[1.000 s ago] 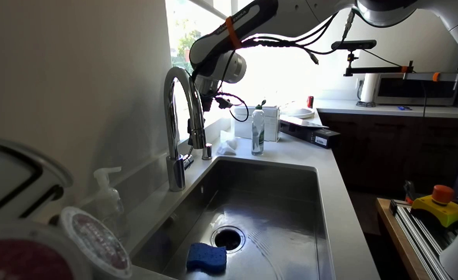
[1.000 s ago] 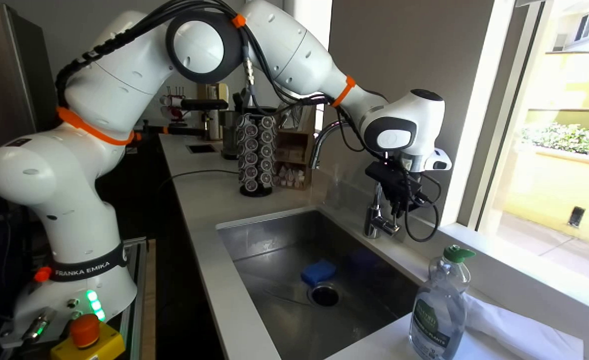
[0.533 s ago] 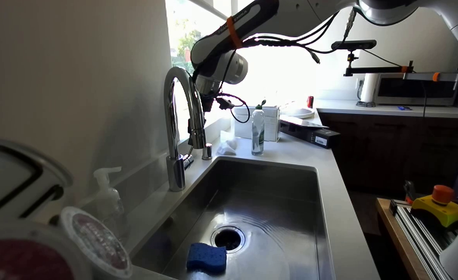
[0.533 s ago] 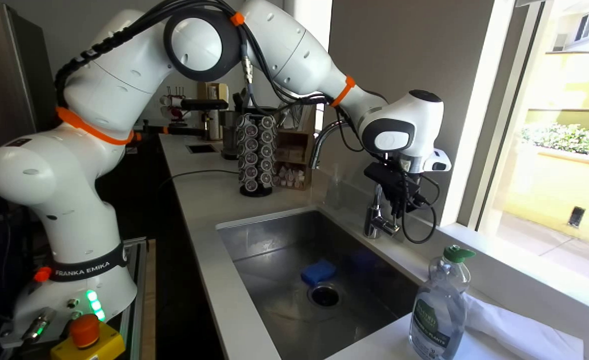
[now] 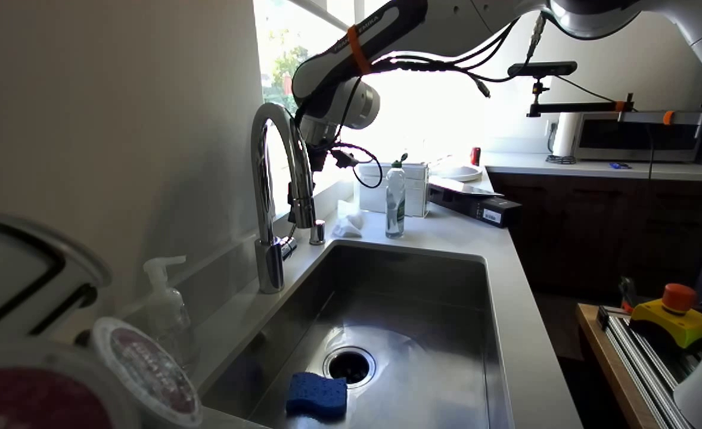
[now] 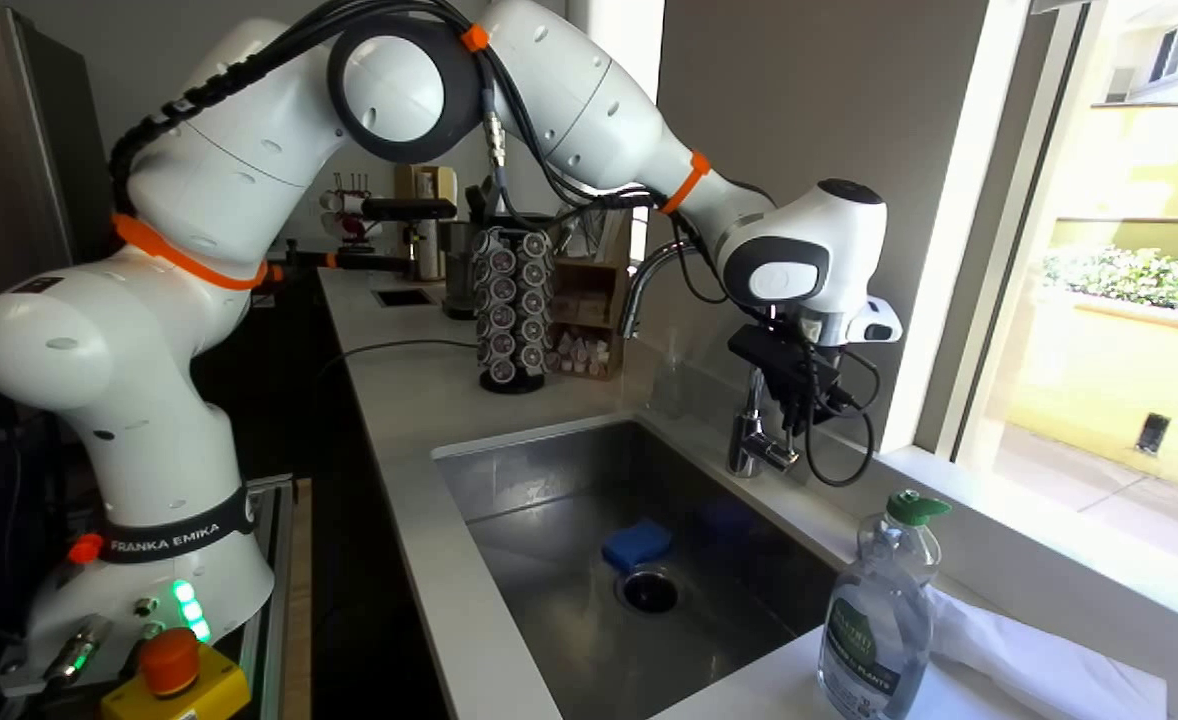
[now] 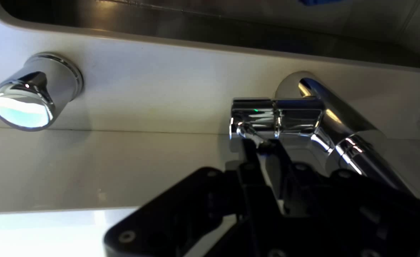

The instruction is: Close the tap

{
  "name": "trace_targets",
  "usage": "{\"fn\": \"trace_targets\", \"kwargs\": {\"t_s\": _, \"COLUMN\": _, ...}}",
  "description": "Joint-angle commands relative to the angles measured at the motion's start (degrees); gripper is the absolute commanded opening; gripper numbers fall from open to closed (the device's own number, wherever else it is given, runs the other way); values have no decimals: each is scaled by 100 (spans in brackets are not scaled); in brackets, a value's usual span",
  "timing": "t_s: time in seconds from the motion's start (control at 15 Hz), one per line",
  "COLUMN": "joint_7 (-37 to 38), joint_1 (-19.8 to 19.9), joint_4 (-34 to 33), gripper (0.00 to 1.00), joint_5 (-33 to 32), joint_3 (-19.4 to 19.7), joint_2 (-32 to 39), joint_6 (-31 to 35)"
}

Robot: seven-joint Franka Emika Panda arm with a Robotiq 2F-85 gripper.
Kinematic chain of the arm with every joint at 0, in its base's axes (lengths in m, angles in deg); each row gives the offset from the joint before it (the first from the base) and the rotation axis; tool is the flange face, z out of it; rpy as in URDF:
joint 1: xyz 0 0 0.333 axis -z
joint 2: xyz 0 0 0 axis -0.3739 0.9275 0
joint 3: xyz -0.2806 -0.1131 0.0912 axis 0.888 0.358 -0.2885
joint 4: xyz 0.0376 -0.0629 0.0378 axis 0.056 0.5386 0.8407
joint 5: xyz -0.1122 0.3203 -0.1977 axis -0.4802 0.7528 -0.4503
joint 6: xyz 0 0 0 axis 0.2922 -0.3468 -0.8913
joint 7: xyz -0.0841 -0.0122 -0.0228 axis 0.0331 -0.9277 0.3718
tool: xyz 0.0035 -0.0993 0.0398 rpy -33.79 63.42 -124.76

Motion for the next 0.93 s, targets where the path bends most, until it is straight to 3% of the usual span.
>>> {"fn": "trace_targets", "kwargs": {"t_s": 0.0, "joint_7": -157, "joint_1": -127, "joint_4": -64, "gripper": 3, "joint_5": -5, "joint_3": -78, "joint_2": 23, "joint_6": -290}}
{"fn": "trace_targets", "kwargs": {"t_s": 0.87, "joint_7": -598, "joint_1": -210, "joint_4": -308, "gripper": 3, "joint_5": 11, "joint_3": -229, "joint_2": 146, "joint_6": -391}}
